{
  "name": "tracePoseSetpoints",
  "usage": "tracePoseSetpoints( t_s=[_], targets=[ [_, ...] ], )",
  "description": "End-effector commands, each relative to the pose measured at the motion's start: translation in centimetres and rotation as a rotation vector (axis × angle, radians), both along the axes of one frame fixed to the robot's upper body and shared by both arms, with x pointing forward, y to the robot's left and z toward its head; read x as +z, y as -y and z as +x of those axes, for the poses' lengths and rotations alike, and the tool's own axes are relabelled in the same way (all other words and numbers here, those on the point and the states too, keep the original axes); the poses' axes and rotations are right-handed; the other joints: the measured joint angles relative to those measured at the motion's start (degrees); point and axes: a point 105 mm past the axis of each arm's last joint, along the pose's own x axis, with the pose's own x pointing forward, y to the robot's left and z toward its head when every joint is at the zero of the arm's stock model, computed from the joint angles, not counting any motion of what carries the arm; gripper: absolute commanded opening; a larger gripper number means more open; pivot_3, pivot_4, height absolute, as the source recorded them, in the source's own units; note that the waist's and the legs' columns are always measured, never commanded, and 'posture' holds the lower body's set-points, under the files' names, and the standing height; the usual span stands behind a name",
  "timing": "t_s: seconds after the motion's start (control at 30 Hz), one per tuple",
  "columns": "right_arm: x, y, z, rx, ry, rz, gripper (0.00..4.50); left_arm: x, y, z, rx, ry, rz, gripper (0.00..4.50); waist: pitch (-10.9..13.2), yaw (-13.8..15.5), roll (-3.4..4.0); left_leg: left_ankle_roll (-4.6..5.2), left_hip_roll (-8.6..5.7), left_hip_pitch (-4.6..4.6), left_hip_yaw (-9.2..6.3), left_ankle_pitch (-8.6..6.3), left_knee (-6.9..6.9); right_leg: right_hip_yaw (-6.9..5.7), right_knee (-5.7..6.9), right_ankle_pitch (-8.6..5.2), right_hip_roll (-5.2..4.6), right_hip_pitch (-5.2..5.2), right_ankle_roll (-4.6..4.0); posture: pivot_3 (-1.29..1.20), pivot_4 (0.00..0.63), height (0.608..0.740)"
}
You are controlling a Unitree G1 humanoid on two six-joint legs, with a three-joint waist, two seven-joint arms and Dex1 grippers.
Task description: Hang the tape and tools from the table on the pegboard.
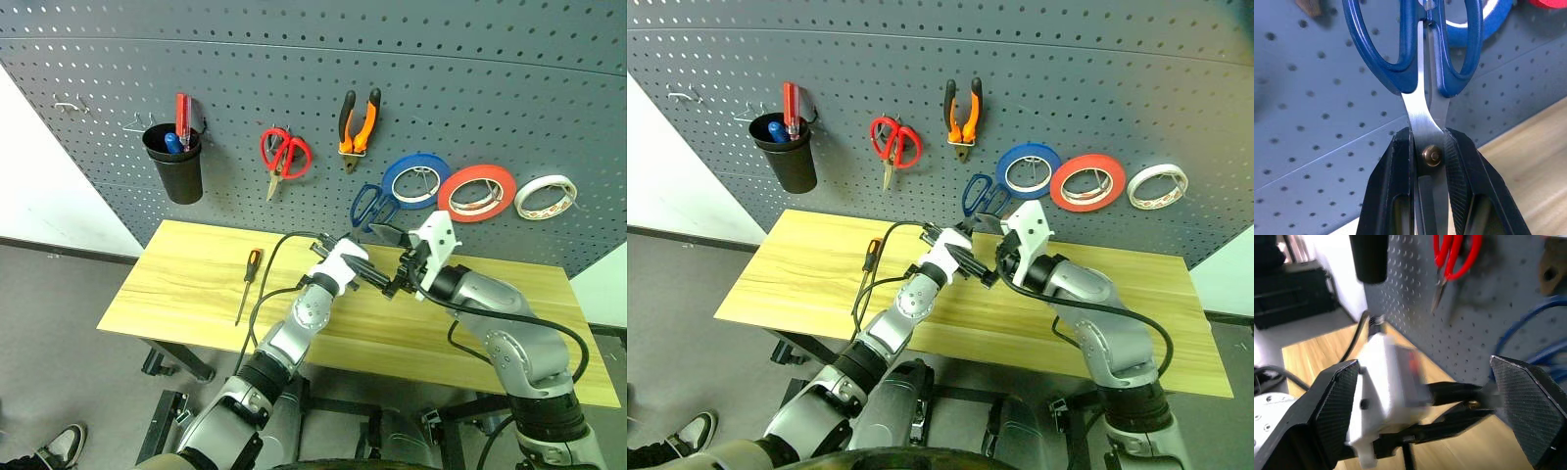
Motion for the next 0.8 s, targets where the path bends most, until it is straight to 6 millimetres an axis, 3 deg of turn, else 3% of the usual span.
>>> tracePoseSetpoints(
  t_s=[0.03, 0.17, 0.37, 0.8],
  targets=[
    [2.3, 0.5, -0.8, 0.018, 0.098, 0.046, 4.5, 2.0, -0.2, -0.2, -0.001, 0.119, -0.031, 0.55, 0.0, 0.0, 0.0, 0.0, 0.0, 0.0, 0.0, 0.0, 0.0, 0.0, 0.0, 0.0, 0.0, 0.0, 0.0, 0.25, 0.073, 0.629],
    [2.6, 0.4, -1.4, 0.05, 0.112, 0.073, 4.5, 2.2, -0.8, -0.4, 0.007, 0.165, -0.032, 0.55, 0.0, 0.01, 0.0, 0.0, 0.0, 0.01, 0.0, 0.0, 0.0, 0.0, 0.0, 0.0, 0.0, 0.0, 0.0, 0.25, 0.074, 0.629],
    [3.4, 0.1, -2.3, 0.104, 0.137, 0.13, 4.5, 4.1, -1.7, -0.7, 0.028, 0.283, -0.075, 0.55, 0.0, 0.03, 0.0, 0.0, 0.0, 0.01, 0.0, 0.0, -0.01, -0.01, 0.0, 0.0, 0.0, 0.01, 0.0, 0.25, 0.073, 0.629],
    [6.2, 1.5, -2.9, 0.12, 0.24, 0.273, 4.5, 8.1, -6.8, -1.2, 0.19, 0.533, -0.13, 0.55, 0.0, 0.18, 0.0, 0.01, -0.01, 0.02, -0.01, 0.0, -0.01, -0.02, 0.01, 0.0, 0.0, 0.04, 0.01, 0.26, 0.068, 0.629]
  ],
)
